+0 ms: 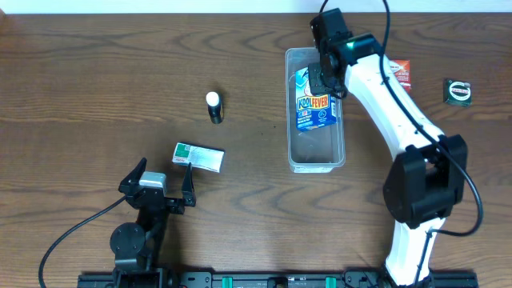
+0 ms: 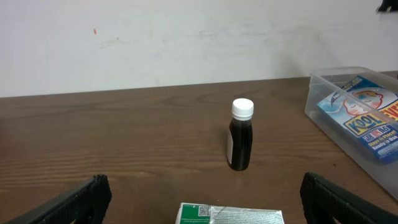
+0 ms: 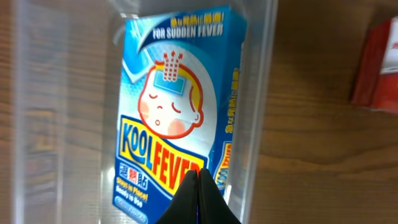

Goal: Pack container
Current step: 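Lower the blue box into the container and release it, then move the right gripper to the red-orange medicine box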

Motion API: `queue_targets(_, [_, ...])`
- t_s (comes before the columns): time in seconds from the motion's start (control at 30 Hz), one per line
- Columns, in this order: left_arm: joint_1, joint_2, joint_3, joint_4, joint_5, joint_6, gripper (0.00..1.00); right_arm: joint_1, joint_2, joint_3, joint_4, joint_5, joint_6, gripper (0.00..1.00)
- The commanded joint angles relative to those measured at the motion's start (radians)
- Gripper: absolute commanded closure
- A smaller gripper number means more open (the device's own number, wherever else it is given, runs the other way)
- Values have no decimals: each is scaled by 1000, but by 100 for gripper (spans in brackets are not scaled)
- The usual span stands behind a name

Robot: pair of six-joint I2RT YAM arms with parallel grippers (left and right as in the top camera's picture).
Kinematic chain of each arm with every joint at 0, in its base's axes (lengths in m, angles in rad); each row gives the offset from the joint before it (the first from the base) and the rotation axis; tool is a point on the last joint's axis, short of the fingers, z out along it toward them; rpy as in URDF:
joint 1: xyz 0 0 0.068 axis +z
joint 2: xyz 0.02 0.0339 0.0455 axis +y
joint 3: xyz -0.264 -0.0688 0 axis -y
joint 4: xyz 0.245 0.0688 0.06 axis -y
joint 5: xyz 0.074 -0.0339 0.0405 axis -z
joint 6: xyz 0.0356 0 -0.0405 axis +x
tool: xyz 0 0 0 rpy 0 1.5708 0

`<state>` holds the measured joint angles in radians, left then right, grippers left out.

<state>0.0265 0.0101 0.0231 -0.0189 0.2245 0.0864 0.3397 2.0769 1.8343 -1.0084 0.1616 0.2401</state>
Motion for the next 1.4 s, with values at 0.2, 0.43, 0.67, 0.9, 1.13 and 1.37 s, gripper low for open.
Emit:
queue_targets(0.2, [7, -6, -19, -32, 3, 7, 2, 14, 63, -12, -13, 30, -12, 99])
queue_targets(0.43, [7, -6, -19, -32, 3, 7, 2, 14, 66, -13, -28, 61, -10, 99])
queue_targets(0.67, [7, -6, -19, -32, 3, 7, 2, 14, 68, -15, -32, 60, -10, 99])
queue_targets(0.9, [7, -6, -19, -32, 3, 7, 2, 15, 69, -20, -32, 55, -10, 99])
queue_targets(1.13, [7, -6, -19, -32, 3, 7, 2, 15, 33, 15, -40, 47, -10, 99])
queue_targets(1.37, [7, -6, -19, -32, 3, 7, 2, -10, -109, 123, -40, 41, -48, 94])
